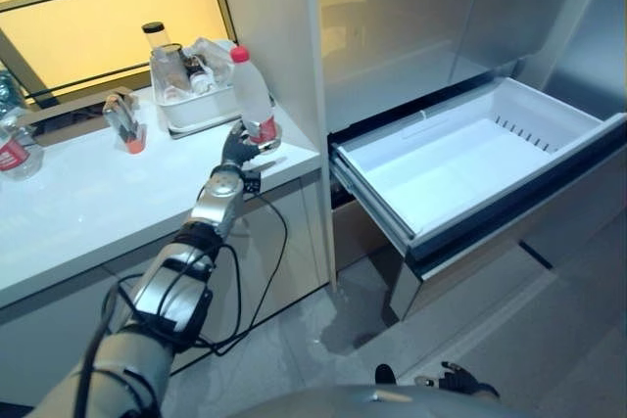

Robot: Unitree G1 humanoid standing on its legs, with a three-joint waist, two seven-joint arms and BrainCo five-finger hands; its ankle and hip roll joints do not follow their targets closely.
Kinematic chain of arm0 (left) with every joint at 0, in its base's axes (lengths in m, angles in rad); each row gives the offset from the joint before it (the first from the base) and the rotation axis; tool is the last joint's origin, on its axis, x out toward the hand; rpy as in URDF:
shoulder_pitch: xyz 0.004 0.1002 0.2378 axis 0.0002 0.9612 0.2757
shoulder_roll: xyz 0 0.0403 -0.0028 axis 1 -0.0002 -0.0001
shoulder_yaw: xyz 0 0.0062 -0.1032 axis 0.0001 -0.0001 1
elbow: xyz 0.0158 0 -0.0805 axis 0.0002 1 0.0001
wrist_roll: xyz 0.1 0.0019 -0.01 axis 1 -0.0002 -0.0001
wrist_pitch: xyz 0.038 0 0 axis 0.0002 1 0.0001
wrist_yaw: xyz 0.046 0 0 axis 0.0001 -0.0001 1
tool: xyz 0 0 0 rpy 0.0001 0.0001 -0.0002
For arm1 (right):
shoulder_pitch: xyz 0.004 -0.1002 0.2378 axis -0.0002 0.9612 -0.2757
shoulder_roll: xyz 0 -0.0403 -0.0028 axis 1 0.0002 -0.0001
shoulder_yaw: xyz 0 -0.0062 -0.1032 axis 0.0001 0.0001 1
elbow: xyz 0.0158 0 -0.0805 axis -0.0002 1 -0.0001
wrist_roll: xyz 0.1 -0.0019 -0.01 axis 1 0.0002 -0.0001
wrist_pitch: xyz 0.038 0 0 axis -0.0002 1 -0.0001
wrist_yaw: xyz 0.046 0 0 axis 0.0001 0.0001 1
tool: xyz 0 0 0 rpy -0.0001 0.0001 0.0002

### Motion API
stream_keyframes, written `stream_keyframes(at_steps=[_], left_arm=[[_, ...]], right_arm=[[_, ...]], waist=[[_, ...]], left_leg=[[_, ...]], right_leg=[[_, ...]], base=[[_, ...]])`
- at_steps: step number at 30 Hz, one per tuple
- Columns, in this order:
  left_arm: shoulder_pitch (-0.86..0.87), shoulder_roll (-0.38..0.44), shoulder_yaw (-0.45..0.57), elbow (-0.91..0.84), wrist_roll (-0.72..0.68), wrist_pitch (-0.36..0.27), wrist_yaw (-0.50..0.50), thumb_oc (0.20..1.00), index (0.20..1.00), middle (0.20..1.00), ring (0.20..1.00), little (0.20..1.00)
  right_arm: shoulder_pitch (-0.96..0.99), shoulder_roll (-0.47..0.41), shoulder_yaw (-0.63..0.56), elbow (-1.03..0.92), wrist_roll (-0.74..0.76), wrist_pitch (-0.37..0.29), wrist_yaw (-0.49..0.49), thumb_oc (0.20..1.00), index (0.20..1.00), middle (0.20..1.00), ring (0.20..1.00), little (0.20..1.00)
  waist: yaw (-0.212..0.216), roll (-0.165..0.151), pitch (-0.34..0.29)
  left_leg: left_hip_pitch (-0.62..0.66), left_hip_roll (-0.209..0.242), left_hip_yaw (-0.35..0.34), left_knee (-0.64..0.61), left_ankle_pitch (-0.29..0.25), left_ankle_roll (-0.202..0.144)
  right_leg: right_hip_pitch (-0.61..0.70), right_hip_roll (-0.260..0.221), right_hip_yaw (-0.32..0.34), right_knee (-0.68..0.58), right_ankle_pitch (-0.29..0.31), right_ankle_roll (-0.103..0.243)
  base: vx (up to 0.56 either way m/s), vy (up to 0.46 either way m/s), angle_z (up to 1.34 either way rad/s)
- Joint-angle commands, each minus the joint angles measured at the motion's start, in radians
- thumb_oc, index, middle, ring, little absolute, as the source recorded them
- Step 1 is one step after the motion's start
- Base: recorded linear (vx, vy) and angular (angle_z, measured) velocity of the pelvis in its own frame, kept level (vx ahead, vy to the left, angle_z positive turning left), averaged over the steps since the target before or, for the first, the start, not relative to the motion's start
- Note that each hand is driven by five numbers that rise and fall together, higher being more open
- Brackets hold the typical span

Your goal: Take the drinks into the refrigerator

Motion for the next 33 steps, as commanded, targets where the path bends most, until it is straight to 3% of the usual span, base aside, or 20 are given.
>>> stream_keyframes(at_steps=[1,14,15,16,24,33], left_arm=[[-0.208,-0.061,-0.021,0.068,-0.035,-0.05,-0.038,1.0,1.0,1.0,1.0,1.0],[-0.233,-0.164,-0.052,0.094,-0.031,-0.048,-0.047,1.0,1.0,1.0,1.0,1.0],[-0.235,-0.173,-0.054,0.094,-0.027,-0.048,-0.046,0.74,0.74,0.74,0.74,0.74],[-0.24,-0.185,-0.059,0.089,-0.031,-0.052,-0.044,0.2,0.2,0.2,0.2,0.2],[-0.191,-0.221,-0.059,0.032,-0.059,-0.076,-0.03,0.2,0.2,0.2,0.2,0.2],[-0.151,-0.191,-0.05,-0.009,-0.04,-0.089,-0.006,0.2,0.2,0.2,0.2,0.2]], right_arm=[[-0.007,0.003,0.047,0.019,0.018,-0.017,-0.001,1.0,1.0,1.0,1.0,1.0],[-0.003,-0.004,0.036,0.028,0.021,-0.019,-0.008,1.0,1.0,1.0,1.0,1.0],[-0.002,-0.003,0.036,0.029,0.022,-0.019,-0.009,1.0,1.0,1.0,1.0,1.0],[-0.004,-0.003,0.037,0.029,0.024,-0.02,-0.01,1.0,1.0,1.0,1.0,1.0],[-0.006,0.002,0.024,0.029,0.032,-0.024,-0.02,1.0,1.0,1.0,1.0,1.0],[-0.023,0.01,0.021,0.037,0.037,-0.026,-0.027,1.0,1.0,1.0,1.0,1.0]], waist=[[-0.06,0.006,0.032],[-0.096,0.022,0.038],[-0.098,0.023,0.037],[-0.1,0.025,0.039],[-0.099,0.021,0.039],[-0.079,0.007,0.04]], left_leg=[[-0.007,-0.017,0.027,0.001,-0.004,0.019],[-0.006,-0.016,0.054,0.001,-0.003,0.019],[-0.006,-0.017,0.055,0.001,-0.003,0.019],[-0.006,-0.018,0.054,0.001,-0.002,0.019],[-0.011,-0.019,0.057,0.001,0.0,0.021],[-0.014,-0.022,0.043,0.001,0.002,0.024]], right_leg=[[0.131,0.005,0.045,0.022,-0.13,0.056],[0.122,0.01,0.071,0.019,-0.126,0.055],[0.121,0.01,0.071,0.019,-0.125,0.055],[0.12,0.011,0.072,0.02,-0.124,0.055],[0.117,0.009,0.074,0.022,-0.123,0.055],[0.118,0.006,0.061,0.026,-0.123,0.054]], base=[[0.01,0.0,-0.05],[0.0,0.001,-0.05],[0.0,0.0,0.0],[0.0,0.0,0.0],[0.0,0.0,0.0],[0.0,0.0,0.0]])
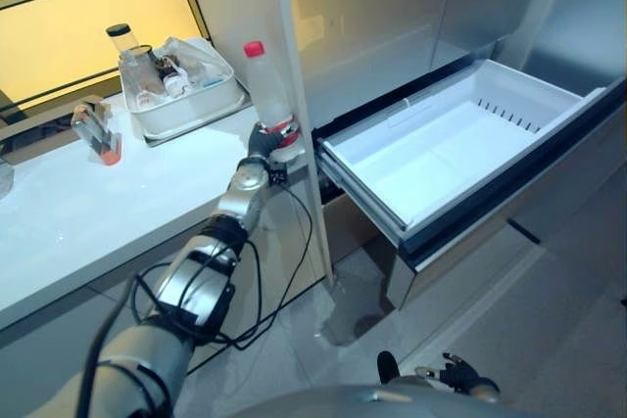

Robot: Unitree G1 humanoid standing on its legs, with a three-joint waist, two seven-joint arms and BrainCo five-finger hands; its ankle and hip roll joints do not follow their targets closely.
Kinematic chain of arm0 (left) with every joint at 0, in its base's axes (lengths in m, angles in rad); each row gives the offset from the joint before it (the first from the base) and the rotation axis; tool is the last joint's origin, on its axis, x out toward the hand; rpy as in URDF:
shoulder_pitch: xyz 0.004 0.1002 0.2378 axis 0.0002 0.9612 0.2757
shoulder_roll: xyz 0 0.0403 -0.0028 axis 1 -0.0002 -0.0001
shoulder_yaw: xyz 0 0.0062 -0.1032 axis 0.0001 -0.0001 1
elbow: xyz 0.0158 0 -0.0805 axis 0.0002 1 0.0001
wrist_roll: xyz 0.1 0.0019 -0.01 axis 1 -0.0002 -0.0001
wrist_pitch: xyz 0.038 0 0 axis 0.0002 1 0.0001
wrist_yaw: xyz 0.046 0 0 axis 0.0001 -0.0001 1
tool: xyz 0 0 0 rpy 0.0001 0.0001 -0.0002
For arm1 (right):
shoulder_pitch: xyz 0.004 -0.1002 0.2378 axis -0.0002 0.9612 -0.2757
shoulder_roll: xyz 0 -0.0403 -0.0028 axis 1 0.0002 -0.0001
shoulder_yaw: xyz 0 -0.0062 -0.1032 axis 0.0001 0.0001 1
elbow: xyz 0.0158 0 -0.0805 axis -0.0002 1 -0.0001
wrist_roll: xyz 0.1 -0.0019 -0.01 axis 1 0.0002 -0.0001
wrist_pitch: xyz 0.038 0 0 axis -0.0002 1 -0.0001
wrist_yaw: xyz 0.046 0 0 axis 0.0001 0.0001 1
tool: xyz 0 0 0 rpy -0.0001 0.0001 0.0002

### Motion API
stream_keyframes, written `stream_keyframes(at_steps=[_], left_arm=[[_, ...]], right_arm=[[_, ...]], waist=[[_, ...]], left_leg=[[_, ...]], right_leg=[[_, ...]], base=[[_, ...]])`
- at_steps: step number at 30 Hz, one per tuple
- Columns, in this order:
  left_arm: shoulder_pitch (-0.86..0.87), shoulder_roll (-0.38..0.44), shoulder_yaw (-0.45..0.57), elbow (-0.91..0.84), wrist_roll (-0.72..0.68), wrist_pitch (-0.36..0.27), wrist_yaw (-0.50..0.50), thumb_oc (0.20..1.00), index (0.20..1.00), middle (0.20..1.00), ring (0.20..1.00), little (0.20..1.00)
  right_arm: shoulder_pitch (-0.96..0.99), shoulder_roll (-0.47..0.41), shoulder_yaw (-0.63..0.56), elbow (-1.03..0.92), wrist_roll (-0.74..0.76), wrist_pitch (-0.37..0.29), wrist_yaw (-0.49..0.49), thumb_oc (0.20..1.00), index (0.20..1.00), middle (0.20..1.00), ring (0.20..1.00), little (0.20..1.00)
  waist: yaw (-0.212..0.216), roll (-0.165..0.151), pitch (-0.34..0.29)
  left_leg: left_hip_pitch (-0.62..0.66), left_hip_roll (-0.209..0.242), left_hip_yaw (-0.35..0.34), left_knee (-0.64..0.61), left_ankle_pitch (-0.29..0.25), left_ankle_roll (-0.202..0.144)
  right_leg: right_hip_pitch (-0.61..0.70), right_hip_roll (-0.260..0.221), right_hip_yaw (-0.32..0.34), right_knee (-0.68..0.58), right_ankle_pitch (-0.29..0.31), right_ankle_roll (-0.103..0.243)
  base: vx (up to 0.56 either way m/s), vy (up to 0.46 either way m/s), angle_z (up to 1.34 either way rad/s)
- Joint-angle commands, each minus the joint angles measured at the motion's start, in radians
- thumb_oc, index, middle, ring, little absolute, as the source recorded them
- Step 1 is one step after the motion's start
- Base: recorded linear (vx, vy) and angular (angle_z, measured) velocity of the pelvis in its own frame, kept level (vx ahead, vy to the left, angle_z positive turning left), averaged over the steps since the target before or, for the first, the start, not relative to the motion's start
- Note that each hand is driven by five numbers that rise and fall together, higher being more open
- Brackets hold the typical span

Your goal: Take the drinks into the refrigerator

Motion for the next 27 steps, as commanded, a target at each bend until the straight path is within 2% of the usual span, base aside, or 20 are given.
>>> stream_keyframes(at_steps=[1,5,6,7,11,13,14,15,21,22,27], left_arm=[[-0.1,-0.08,-0.034,-0.026,0.033,-0.051,-0.032,0.2,0.2,0.2,0.2,0.2],[-0.037,-0.055,-0.037,-0.122,0.048,-0.063,-0.039,0.2,0.2,0.2,0.2,0.2],[0.024,-0.03,-0.037,-0.207,0.046,-0.073,-0.046,0.2,0.2,0.2,0.2,0.2],[0.025,-0.03,-0.037,-0.209,0.046,-0.072,-0.046,0.2,0.2,0.2,0.2,0.2],[0.205,0.036,-0.018,-0.44,0.015,-0.083,-0.095,0.2,0.2,0.2,0.2,0.2],[0.363,0.062,0.01,-0.591,-0.032,-0.089,-0.147,0.2,0.2,0.2,0.2,0.2],[0.366,0.063,0.01,-0.594,-0.032,-0.087,-0.147,0.2,0.2,0.2,0.2,0.2],[0.452,0.084,0.025,-0.673,-0.04,-0.089,-0.178,0.2,0.2,0.2,0.2,0.2],[0.587,0.118,0.065,-0.806,-0.049,-0.088,-0.221,0.2,0.2,0.2,0.2,0.2],[0.651,0.12,0.087,-0.861,-0.049,-0.088,-0.232,0.2,0.2,0.2,0.2,0.2],[0.745,0.132,0.121,-0.926,-0.053,-0.082,-0.263,0.2,0.2,0.2,0.2,0.2]], right_arm=[[-0.013,0.015,0.027,0.049,0.021,-0.013,-0.004,1.0,1.0,1.0,1.0,1.0],[-0.027,0.023,0.004,0.041,0.048,-0.019,-0.009,1.0,1.0,1.0,1.0,1.0],[-0.033,0.025,-0.038,0.022,0.108,-0.032,-0.013,1.0,1.0,1.0,1.0,1.0],[-0.033,0.025,-0.038,0.022,0.108,-0.032,-0.013,1.0,1.0,1.0,1.0,1.0],[-0.023,0.021,-0.173,-0.022,0.239,-0.068,-0.036,1.0,1.0,1.0,1.0,1.0],[-0.014,0.007,-0.275,-0.063,0.319,-0.089,-0.056,1.0,1.0,1.0,1.0,1.0],[-0.012,0.007,-0.275,-0.063,0.319,-0.089,-0.056,1.0,1.0,1.0,1.0,1.0],[-0.005,-0.012,-0.356,-0.085,0.385,-0.108,-0.071,1.0,1.0,1.0,1.0,1.0],[0.014,-0.049,-0.495,-0.171,0.481,-0.157,-0.113,1.0,1.0,1.0,1.0,1.0],[0.012,-0.077,-0.558,-0.235,0.516,-0.188,-0.138,1.0,1.0,1.0,1.0,1.0],[-0.006,-0.133,-0.653,-0.393,0.52,-0.256,-0.21,1.0,1.0,1.0,1.0,1.0]], waist=[[-0.051,-0.008,0.016],[-0.035,-0.013,0.021],[-0.026,-0.013,0.024],[-0.026,-0.013,0.024],[-0.008,-0.016,0.034],[0.006,-0.021,0.043],[0.007,-0.021,0.042],[0.015,-0.024,0.045],[0.025,-0.031,0.041],[0.031,-0.036,0.041],[0.044,-0.044,0.036]], left_leg=[[-0.014,-0.01,0.013,0.001,0.012,0.016],[-0.017,-0.011,0.001,0.001,0.013,0.018],[-0.018,-0.013,-0.004,0.001,0.013,0.019],[-0.018,-0.013,-0.004,0.001,0.013,0.019],[-0.022,-0.015,-0.011,0.001,0.013,0.023],[-0.025,-0.017,-0.017,0.001,0.012,0.027],[-0.025,-0.017,-0.016,0.001,0.012,0.027],[-0.028,-0.018,-0.022,0.001,0.01,0.029],[-0.035,-0.021,-0.027,0.001,0.015,0.033],[-0.037,-0.022,-0.031,0.001,0.014,0.035],[-0.037,-0.025,-0.035,0.001,0.008,0.043]], right_leg=[[0.125,0.007,0.03,0.022,-0.126,0.044],[0.128,0.003,0.02,0.024,-0.128,0.044],[0.128,0.002,0.016,0.024,-0.129,0.043],[0.129,0.002,0.016,0.024,-0.129,0.043],[0.127,-0.001,0.012,0.024,-0.13,0.043],[0.125,-0.004,0.008,0.025,-0.131,0.043],[0.126,-0.004,0.008,0.025,-0.132,0.044],[0.124,-0.007,0.006,0.028,-0.133,0.044],[0.114,-0.011,0.001,0.034,-0.127,0.043],[0.112,-0.013,-0.001,0.035,-0.127,0.044],[0.109,-0.019,-0.004,0.042,-0.13,0.047]], base=[[0.0,0.0,0.0],[-0.01,0.004,0.01],[0.0,0.0,0.0],[0.0,0.0,0.0],[-0.03,0.017,-0.01],[-0.04,0.018,0.01],[-0.04,0.021,0.01],[0.0,0.0,0.0],[-0.02,0.001,0.0],[-0.06,0.002,0.04],[-0.01,0.008,0.02]])
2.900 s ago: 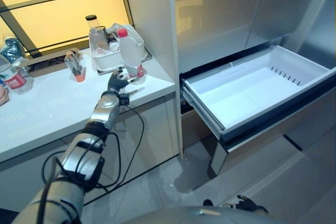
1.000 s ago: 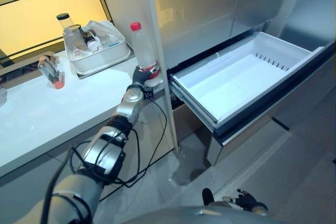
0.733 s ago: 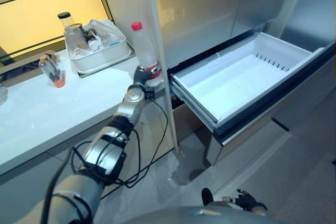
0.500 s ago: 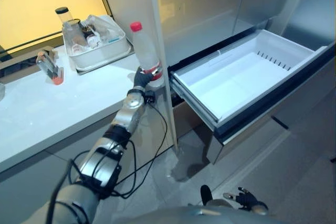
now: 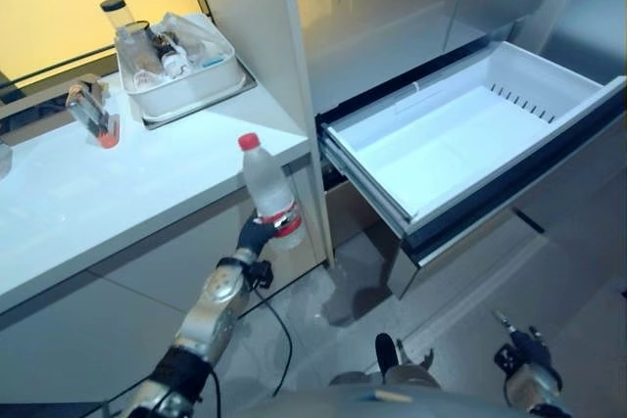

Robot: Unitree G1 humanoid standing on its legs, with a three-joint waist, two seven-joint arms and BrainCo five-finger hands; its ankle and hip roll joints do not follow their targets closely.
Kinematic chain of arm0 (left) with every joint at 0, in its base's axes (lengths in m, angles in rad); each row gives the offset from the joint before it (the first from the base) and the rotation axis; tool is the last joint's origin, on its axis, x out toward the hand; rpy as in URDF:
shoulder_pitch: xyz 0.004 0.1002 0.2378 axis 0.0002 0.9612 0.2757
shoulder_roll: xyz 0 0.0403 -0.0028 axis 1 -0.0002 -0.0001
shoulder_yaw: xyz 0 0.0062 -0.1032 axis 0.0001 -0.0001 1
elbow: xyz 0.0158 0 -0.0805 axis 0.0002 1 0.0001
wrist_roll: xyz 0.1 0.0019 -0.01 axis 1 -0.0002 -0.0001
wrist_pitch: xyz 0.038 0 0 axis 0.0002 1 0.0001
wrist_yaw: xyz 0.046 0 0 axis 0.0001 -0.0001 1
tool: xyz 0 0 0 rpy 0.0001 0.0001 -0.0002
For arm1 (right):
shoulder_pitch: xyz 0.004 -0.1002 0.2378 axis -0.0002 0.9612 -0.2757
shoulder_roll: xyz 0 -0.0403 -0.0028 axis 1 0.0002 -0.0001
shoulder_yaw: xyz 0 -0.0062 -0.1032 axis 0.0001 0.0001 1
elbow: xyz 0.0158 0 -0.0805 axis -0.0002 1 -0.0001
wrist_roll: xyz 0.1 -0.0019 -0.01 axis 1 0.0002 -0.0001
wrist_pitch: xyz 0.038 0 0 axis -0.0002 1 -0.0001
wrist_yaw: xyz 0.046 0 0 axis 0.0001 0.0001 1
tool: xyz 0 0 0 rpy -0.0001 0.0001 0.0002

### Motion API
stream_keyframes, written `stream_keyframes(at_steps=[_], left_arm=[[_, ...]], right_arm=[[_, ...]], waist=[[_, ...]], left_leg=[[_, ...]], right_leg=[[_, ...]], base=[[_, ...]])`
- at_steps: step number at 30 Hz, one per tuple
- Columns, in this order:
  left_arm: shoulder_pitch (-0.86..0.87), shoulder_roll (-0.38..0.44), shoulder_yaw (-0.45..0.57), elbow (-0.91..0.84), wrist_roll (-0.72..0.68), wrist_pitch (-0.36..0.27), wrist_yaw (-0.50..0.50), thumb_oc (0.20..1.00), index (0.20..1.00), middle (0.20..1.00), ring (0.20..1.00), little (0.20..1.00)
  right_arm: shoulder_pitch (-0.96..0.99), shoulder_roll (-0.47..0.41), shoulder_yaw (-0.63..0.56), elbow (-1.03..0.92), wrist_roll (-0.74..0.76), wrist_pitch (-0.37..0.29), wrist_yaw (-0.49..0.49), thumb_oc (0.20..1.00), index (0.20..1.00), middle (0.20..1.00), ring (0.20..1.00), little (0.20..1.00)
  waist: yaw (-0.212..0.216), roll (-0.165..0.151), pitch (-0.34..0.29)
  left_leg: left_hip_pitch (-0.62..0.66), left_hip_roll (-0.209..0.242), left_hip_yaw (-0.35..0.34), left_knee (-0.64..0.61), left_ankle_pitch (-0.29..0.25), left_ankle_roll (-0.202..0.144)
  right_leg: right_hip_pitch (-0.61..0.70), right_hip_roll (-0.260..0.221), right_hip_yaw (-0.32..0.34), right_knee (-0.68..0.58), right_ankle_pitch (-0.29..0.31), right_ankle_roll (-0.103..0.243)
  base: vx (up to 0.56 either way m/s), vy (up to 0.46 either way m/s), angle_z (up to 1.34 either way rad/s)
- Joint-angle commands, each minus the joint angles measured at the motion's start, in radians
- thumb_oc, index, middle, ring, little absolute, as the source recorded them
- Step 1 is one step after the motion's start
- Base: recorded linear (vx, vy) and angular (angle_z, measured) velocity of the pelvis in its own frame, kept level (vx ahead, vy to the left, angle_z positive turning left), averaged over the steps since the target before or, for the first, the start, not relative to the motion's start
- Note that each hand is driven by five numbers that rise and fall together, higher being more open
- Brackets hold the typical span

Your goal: Take the drinks into the refrigerator

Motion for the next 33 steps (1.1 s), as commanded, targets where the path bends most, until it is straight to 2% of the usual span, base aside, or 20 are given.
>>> stream_keyframes(at_steps=[1,4,5,7,8,9,10,11,13,14,18,23,25,26,29,30,31,32,33], left_arm=[[-0.126,0.007,0.06,-0.133,-0.047,-0.094,-0.043,0.2,0.2,0.2,0.2,0.2],[-0.096,0.011,0.077,-0.145,-0.024,-0.088,-0.05,0.2,0.2,0.2,0.2,0.2],[-0.08,0.007,0.085,-0.141,-0.023,-0.086,-0.055,0.2,0.2,0.2,0.2,0.2],[-0.071,0.008,0.096,-0.145,-0.012,-0.083,-0.058,0.2,0.2,0.2,0.2,0.2],[-0.071,0.008,0.096,-0.146,-0.012,-0.082,-0.058,0.2,0.2,0.2,0.2,0.2],[-0.065,0.008,0.107,-0.142,0.002,-0.082,-0.057,0.2,0.2,0.2,0.2,0.2],[-0.065,0.008,0.107,-0.143,0.003,-0.081,-0.057,0.2,0.2,0.2,0.2,0.2],[-0.063,0.006,0.12,-0.148,0.013,-0.081,-0.052,0.2,0.2,0.2,0.2,0.2],[-0.062,0.007,0.121,-0.148,0.013,-0.081,-0.052,0.2,0.2,0.2,0.2,0.2],[-0.064,0.012,0.138,-0.163,0.038,-0.085,-0.045,0.2,0.2,0.2,0.2,0.2],[-0.073,0.018,0.157,-0.178,0.073,-0.089,-0.038,0.2,0.2,0.2,0.2,0.2],[-0.106,0.03,0.148,-0.183,0.096,-0.094,-0.035,0.2,0.2,0.2,0.2,0.2],[-0.139,0.037,0.128,-0.179,0.093,-0.095,-0.031,0.2,0.2,0.2,0.2,0.2],[-0.14,0.036,0.129,-0.178,0.093,-0.095,-0.031,0.2,0.2,0.2,0.2,0.2],[-0.185,0.044,0.102,-0.164,0.086,-0.092,-0.023,0.2,0.2,0.2,0.2,0.2],[-0.185,0.044,0.102,-0.164,0.086,-0.092,-0.023,0.2,0.2,0.2,0.2,0.2],[-0.25,0.055,0.046,-0.147,0.086,-0.089,-0.014,0.2,0.2,0.2,0.2,0.2],[-0.252,0.054,0.048,-0.146,0.086,-0.089,-0.014,0.2,0.2,0.2,0.2,0.2],[-0.274,0.062,0.031,-0.142,0.086,-0.088,-0.014,0.2,0.2,0.2,0.2,0.2]], right_arm=[[-0.04,-0.057,-0.026,-0.072,-0.011,-0.125,-0.072,1.0,1.0,1.0,1.0,1.0],[-0.036,-0.072,-0.054,-0.226,-0.093,-0.147,-0.119,1.0,1.0,1.0,1.0,1.0],[-0.039,-0.088,-0.061,-0.365,-0.171,-0.155,-0.147,1.0,1.0,1.0,1.0,1.0],[-0.039,-0.093,-0.074,-0.458,-0.237,-0.158,-0.172,1.0,1.0,1.0,1.0,1.0],[-0.038,-0.09,-0.074,-0.463,-0.241,-0.155,-0.175,1.0,1.0,1.0,1.0,1.0],[-0.042,-0.092,-0.07,-0.602,-0.308,-0.152,-0.174,1.0,1.0,1.0,1.0,1.0],[-0.04,-0.089,-0.07,-0.609,-0.312,-0.148,-0.177,1.0,1.0,1.0,1.0,1.0],[-0.045,-0.093,-0.062,-0.753,-0.377,-0.142,-0.167,1.0,1.0,1.0,1.0,1.0],[-0.041,-0.088,-0.063,-0.764,-0.382,-0.134,-0.17,1.0,1.0,1.0,1.0,1.0],[-0.041,-0.103,-0.025,-0.921,-0.45,-0.117,-0.104,1.0,1.0,1.0,1.0,1.0],[-0.052,-0.137,0.019,-1.067,-0.516,-0.085,-0.032,1.0,1.0,1.0,1.0,1.0],[-0.117,-0.23,0.134,-1.124,-0.515,-0.045,0.092,1.0,1.0,1.0,1.0,1.0],[-0.202,-0.284,0.221,-1.123,-0.491,-0.025,0.145,1.0,1.0,1.0,1.0,1.0],[-0.206,-0.286,0.223,-1.12,-0.491,-0.025,0.145,1.0,1.0,1.0,1.0,1.0],[-0.33,-0.34,0.345,-1.091,-0.467,0.004,0.192,1.0,1.0,1.0,1.0,1.0],[-0.33,-0.34,0.345,-1.091,-0.467,0.004,0.192,1.0,1.0,1.0,1.0,1.0],[-0.48,-0.38,0.484,-0.998,-0.46,0.047,0.213,1.0,1.0,1.0,1.0,1.0],[-0.487,-0.381,0.489,-0.992,-0.46,0.045,0.212,1.0,1.0,1.0,1.0,1.0],[-0.544,-0.393,0.542,-0.953,-0.443,0.059,0.234,1.0,1.0,1.0,1.0,1.0]], waist=[[0.01,-0.043,-0.043],[0.013,-0.047,-0.046],[0.013,-0.048,-0.048],[0.014,-0.05,-0.051],[0.014,-0.05,-0.051],[0.015,-0.052,-0.053],[0.014,-0.052,-0.054],[0.015,-0.054,-0.057],[0.015,-0.054,-0.057],[0.02,-0.06,-0.061],[0.025,-0.067,-0.066],[0.04,-0.076,-0.077],[0.053,-0.08,-0.085],[0.051,-0.08,-0.083],[0.063,-0.081,-0.089],[0.063,-0.081,-0.089],[0.08,-0.085,-0.097],[0.078,-0.084,-0.095],[0.083,-0.087,-0.098]], left_leg=[[-0.038,-0.031,-0.022,0.006,0.008,0.04],[-0.035,-0.032,-0.024,0.006,0.006,0.044],[-0.034,-0.034,-0.024,0.006,0.005,0.047],[-0.032,-0.035,-0.026,0.006,0.003,0.049],[-0.032,-0.034,-0.026,0.006,0.003,0.049],[-0.03,-0.035,-0.027,0.006,0.002,0.051],[-0.03,-0.035,-0.027,0.006,0.002,0.051],[-0.03,-0.036,-0.028,0.006,0.002,0.053],[-0.03,-0.036,-0.028,0.006,0.001,0.053],[-0.028,-0.037,-0.029,0.007,0.003,0.054],[-0.028,-0.038,-0.031,0.007,0.004,0.054],[-0.026,-0.036,-0.037,0.008,0.007,0.051],[-0.024,-0.036,-0.039,0.008,0.009,0.049],[-0.024,-0.036,-0.04,0.008,0.009,0.049],[-0.023,-0.035,-0.044,0.008,0.01,0.047],[-0.023,-0.035,-0.044,0.008,0.01,0.047],[-0.023,-0.035,-0.05,0.007,0.015,0.043],[-0.023,-0.035,-0.05,0.007,0.015,0.043],[-0.023,-0.035,-0.051,0.007,0.016,0.042]], right_leg=[[0.101,-0.018,0.005,0.044,-0.132,0.052],[0.1,-0.019,0.005,0.05,-0.135,0.051],[0.097,-0.019,0.007,0.055,-0.136,0.051],[0.096,-0.02,0.007,0.062,-0.139,0.051],[0.096,-0.02,0.007,0.062,-0.139,0.051],[0.092,-0.02,0.008,0.072,-0.142,0.05],[0.091,-0.019,0.008,0.073,-0.142,0.05],[0.089,-0.02,0.009,0.078,-0.144,0.05],[0.088,-0.02,0.009,0.079,-0.144,0.05],[0.084,-0.019,0.006,0.09,-0.149,0.048],[0.084,-0.019,0.002,0.099,-0.153,0.046],[0.088,-0.02,-0.009,0.105,-0.159,0.045],[0.092,-0.021,-0.017,0.108,-0.161,0.045],[0.093,-0.021,-0.018,0.108,-0.161,0.045],[0.095,-0.022,-0.024,0.112,-0.164,0.043],[0.095,-0.022,-0.024,0.112,-0.164,0.043],[0.101,-0.024,-0.03,0.113,-0.165,0.042],[0.101,-0.024,-0.03,0.113,-0.165,0.042],[0.103,-0.025,-0.032,0.113,-0.165,0.042]], base=[[-0.02,0.02,0.07],[-0.02,0.023,0.07],[0.0,0.0,0.0],[0.0,0.0,0.0],[0.0,0.0,0.0],[0.0,0.0,0.0],[0.0,0.0,0.0],[0.0,0.0,0.0],[0.0,0.0,0.0],[0.0,0.0,0.0],[0.0,0.0,0.0],[0.0,0.0,0.0],[0.0,0.0,0.0],[0.0,-0.007,0.04],[0.0,-0.002,0.08],[0.0,0.0,0.0],[0.0,-0.009,0.04],[0.0,0.0,0.0],[0.04,0.0,0.1]])
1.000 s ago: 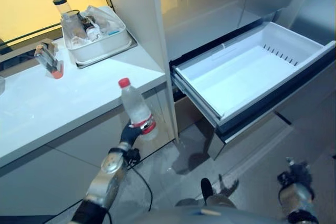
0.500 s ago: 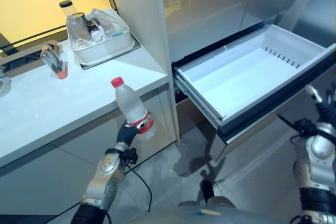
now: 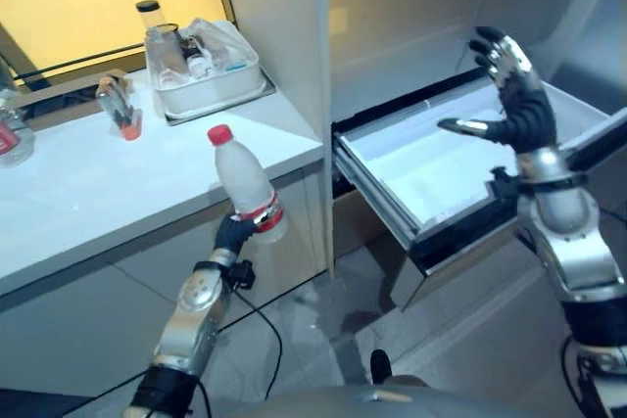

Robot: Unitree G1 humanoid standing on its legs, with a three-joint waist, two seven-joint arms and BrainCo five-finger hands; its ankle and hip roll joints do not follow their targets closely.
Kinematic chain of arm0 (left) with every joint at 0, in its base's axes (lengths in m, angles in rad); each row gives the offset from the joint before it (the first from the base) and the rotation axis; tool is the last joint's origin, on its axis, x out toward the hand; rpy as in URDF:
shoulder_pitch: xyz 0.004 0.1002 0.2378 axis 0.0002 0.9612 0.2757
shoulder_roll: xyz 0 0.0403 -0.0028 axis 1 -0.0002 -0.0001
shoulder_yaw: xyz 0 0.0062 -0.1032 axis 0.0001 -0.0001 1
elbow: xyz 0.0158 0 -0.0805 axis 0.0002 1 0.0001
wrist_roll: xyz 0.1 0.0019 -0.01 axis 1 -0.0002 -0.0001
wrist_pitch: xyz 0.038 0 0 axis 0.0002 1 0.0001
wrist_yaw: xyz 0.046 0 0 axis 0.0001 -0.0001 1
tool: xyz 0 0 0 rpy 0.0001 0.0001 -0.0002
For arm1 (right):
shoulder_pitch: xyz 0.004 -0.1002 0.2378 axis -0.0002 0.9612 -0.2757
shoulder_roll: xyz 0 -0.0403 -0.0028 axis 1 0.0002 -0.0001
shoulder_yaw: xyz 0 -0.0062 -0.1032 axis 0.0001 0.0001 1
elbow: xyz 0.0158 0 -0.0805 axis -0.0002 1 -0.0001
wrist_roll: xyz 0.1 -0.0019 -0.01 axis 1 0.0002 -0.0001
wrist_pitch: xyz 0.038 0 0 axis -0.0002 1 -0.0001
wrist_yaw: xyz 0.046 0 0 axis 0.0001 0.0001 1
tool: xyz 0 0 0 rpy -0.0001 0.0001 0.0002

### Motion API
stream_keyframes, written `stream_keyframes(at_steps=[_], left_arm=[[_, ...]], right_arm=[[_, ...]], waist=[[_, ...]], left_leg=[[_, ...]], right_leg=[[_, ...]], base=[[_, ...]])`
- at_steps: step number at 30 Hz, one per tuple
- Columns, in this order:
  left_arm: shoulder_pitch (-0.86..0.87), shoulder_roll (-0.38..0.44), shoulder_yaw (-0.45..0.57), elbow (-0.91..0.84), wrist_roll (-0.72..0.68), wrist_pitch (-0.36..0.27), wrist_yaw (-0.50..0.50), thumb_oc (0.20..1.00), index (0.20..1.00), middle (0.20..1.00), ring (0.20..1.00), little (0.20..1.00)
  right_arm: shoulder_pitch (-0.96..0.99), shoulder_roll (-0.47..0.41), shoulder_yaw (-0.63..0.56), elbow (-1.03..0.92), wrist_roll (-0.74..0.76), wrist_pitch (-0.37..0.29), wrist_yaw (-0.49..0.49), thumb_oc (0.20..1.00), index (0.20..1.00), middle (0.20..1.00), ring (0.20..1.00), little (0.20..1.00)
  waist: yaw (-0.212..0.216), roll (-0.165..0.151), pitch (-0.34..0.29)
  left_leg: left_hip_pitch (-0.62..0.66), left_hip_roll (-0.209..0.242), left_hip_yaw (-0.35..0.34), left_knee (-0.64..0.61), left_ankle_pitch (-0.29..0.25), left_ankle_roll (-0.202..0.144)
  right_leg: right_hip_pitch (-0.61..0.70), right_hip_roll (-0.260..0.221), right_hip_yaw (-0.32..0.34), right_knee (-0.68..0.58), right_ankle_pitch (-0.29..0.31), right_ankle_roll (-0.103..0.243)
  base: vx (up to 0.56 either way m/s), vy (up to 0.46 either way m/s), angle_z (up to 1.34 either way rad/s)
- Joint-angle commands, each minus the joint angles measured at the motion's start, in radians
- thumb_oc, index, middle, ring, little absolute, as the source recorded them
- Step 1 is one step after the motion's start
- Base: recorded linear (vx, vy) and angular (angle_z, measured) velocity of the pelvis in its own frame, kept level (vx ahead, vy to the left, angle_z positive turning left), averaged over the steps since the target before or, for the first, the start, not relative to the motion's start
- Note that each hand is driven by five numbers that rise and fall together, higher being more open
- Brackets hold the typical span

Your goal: Take the drinks into the refrigerator

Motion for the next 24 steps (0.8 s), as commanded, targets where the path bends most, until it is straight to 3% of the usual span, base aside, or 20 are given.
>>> stream_keyframes(at_steps=[1,2,4,7,8,17,24], left_arm=[[-0.243,0.078,-0.091,-0.065,0.004,-0.095,0.007,0.2,0.2,0.2,0.2,0.2],[-0.251,0.075,-0.084,-0.06,0.004,-0.097,0.008,0.2,0.2,0.2,0.2,0.2],[-0.366,0.086,-0.145,-0.011,0.019,-0.099,0.035,0.2,0.2,0.2,0.2,0.2],[-0.415,0.081,-0.167,0.02,0.024,-0.097,0.043,0.2,0.2,0.2,0.2,0.2],[-0.5,0.069,-0.213,0.071,0.053,-0.097,0.067,0.2,0.2,0.2,0.2,0.2],[-0.675,-0.021,-0.296,0.287,0.171,-0.117,0.184,0.2,0.2,0.2,0.2,0.2],[-0.706,-0.046,-0.313,0.373,0.183,-0.118,0.229,0.2,0.2,0.2,0.2,0.2]], right_arm=[[-0.227,-0.071,0.147,0.171,0.033,0.06,0.04,1.0,1.0,1.0,1.0,1.0],[-0.251,-0.071,0.162,0.188,0.035,0.054,0.038,1.0,1.0,1.0,1.0,1.0],[-0.466,-0.05,0.333,0.393,0.029,0.101,0.053,1.0,1.0,1.0,1.0,1.0],[-0.56,-0.032,0.402,0.472,0.012,0.112,0.064,1.0,1.0,1.0,1.0,1.0],[-0.673,0.061,0.477,0.621,0.012,0.133,0.073,1.0,1.0,1.0,1.0,1.0],[-0.814,0.296,0.531,0.876,0.072,0.134,0.051,1.0,1.0,1.0,1.0,1.0],[-0.829,0.344,0.564,0.877,0.146,0.124,0.06,1.0,1.0,1.0,1.0,1.0]], waist=[[0.04,-0.05,-0.069],[0.035,-0.048,-0.061],[0.044,-0.051,-0.067],[0.043,-0.046,-0.064],[0.046,-0.043,-0.067],[0.044,-0.029,-0.07],[0.042,-0.024,-0.073]], left_leg=[[-0.046,-0.032,-0.026,0.001,0.0,0.044],[-0.05,-0.033,-0.024,0.001,0.01,0.043],[-0.048,-0.031,-0.029,0.001,0.012,0.039],[-0.039,-0.03,-0.033,0.002,0.001,0.039],[-0.041,-0.03,-0.037,0.003,0.003,0.039],[-0.047,-0.029,-0.051,0.001,0.009,0.035],[-0.056,-0.027,-0.059,0.001,0.015,0.032]], right_leg=[[0.074,-0.025,-0.016,0.11,-0.173,0.044],[0.068,-0.026,-0.015,0.111,-0.165,0.043],[0.073,-0.026,-0.024,0.113,-0.166,0.041],[0.082,-0.024,-0.027,0.115,-0.176,0.042],[0.083,-0.025,-0.029,0.118,-0.176,0.04],[0.084,-0.029,-0.044,0.128,-0.181,0.037],[0.08,-0.031,-0.053,0.127,-0.183,0.036]], base=[[0.0,-0.007,0.12],[0.05,0.0,0.13],[0.01,-0.011,0.07],[0.01,0.001,0.13],[0.0,0.003,0.1],[0.0,0.002,0.02],[0.0,0.0,0.02]])
